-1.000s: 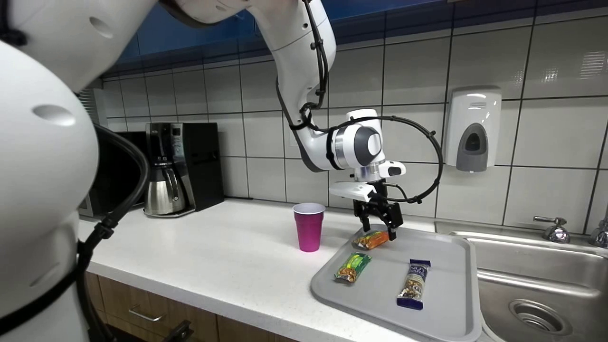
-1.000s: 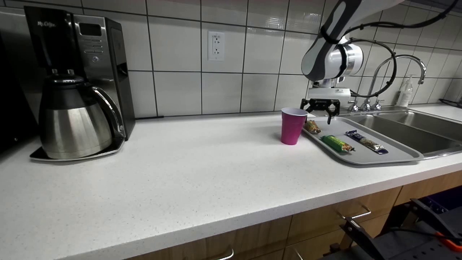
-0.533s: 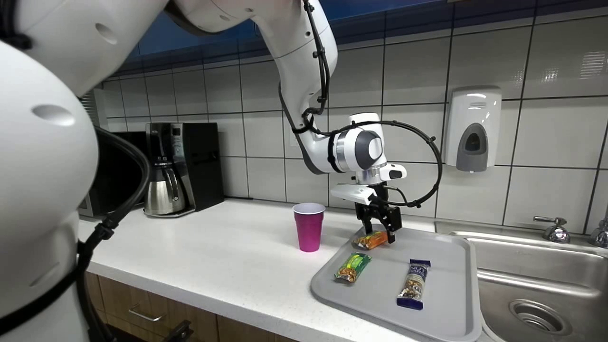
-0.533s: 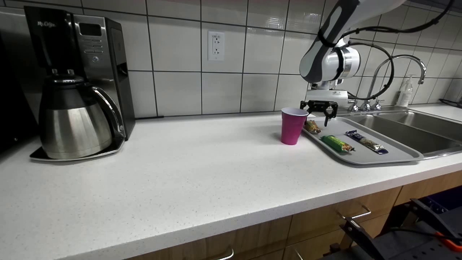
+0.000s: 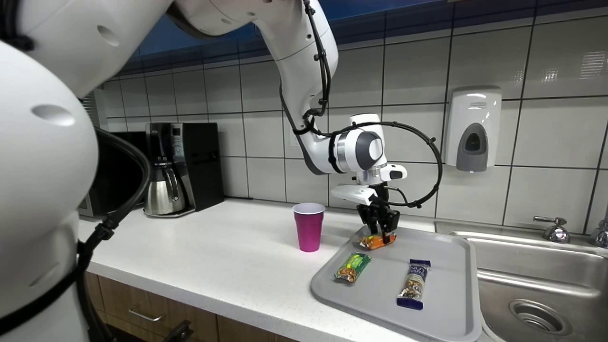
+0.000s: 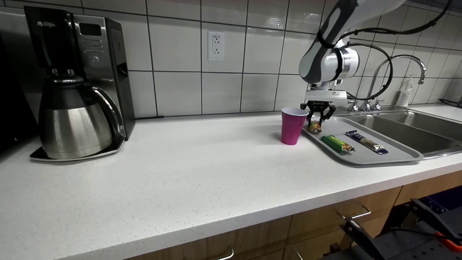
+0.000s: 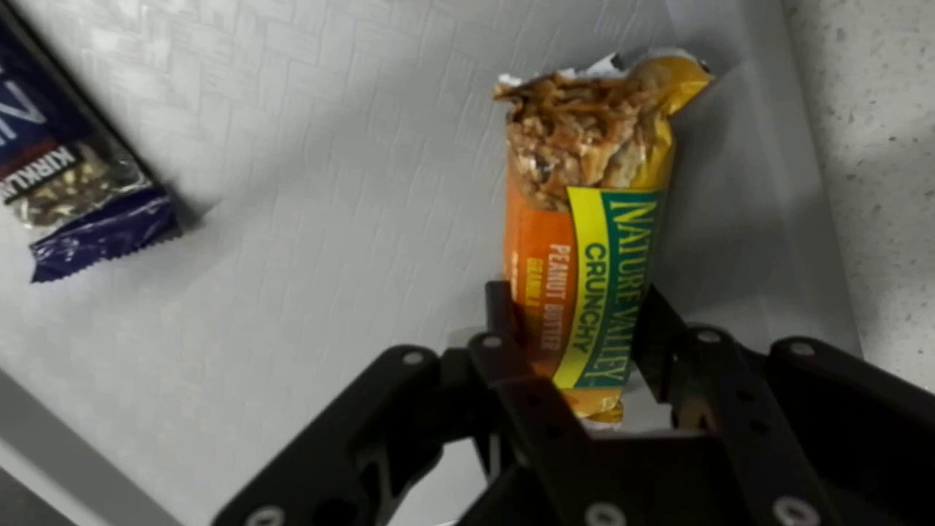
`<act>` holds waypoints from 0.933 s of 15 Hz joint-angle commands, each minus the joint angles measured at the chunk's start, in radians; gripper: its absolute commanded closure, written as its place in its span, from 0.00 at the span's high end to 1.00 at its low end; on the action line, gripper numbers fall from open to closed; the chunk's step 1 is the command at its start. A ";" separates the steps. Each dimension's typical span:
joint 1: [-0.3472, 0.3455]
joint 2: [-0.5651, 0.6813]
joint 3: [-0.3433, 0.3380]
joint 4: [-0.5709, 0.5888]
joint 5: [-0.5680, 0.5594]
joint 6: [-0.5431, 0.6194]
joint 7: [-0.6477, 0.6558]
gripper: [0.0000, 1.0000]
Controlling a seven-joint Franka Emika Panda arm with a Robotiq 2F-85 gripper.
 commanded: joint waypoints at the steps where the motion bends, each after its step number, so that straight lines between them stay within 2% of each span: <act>1: -0.012 0.007 0.007 0.027 0.023 -0.026 -0.021 0.17; 10: -0.005 -0.045 0.005 0.000 0.020 0.010 -0.019 0.17; 14: -0.013 -0.055 0.025 0.007 0.033 0.014 -0.034 0.17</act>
